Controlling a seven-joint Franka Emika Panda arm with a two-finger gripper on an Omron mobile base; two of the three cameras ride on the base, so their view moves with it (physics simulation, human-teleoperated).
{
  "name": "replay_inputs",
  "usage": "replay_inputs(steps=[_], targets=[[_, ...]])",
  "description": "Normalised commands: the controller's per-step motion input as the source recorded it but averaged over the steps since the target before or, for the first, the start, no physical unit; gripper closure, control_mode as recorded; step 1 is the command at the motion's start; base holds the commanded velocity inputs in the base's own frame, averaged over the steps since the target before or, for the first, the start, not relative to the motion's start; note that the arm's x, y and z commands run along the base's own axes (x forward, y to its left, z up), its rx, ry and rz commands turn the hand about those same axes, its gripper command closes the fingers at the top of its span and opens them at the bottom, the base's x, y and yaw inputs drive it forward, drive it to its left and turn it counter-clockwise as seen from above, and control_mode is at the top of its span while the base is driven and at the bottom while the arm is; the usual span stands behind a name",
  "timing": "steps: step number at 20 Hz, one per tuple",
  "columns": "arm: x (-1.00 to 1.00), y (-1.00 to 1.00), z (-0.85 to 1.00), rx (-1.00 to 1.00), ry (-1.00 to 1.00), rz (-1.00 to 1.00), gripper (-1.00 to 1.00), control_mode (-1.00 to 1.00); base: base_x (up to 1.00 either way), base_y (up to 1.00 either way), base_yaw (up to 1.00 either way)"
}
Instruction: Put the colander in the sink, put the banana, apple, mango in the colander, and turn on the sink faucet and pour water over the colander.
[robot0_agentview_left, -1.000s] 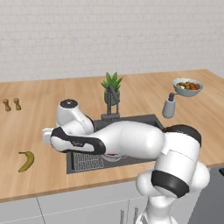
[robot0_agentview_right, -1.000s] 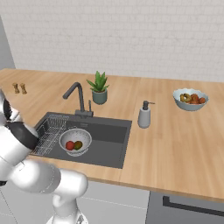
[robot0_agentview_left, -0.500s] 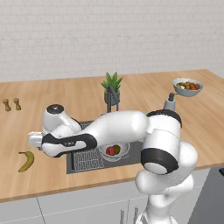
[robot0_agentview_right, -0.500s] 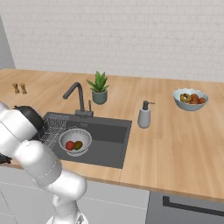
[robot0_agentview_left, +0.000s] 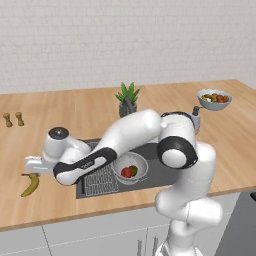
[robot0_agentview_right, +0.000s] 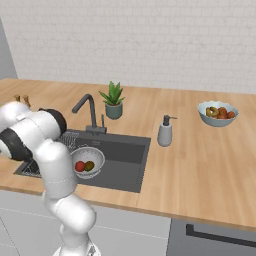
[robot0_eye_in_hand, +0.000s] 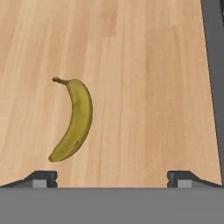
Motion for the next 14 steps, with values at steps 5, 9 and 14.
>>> replay_inputs(steps=[5, 9, 14], targets=[[0.0, 0.17, -0.02, -0.05, 0.0, 0.0, -1.0, -1.0, 0.0, 0.0, 0.0], [0.0, 0.13, 0.0, -0.02, 0.0, 0.0, -1.0, -1.0, 0.0, 0.0, 0.0], [-0.08, 0.18, 0.17, -0.03, 0.0, 0.0, -1.0, -1.0, 0.0, 0.0, 0.0]])
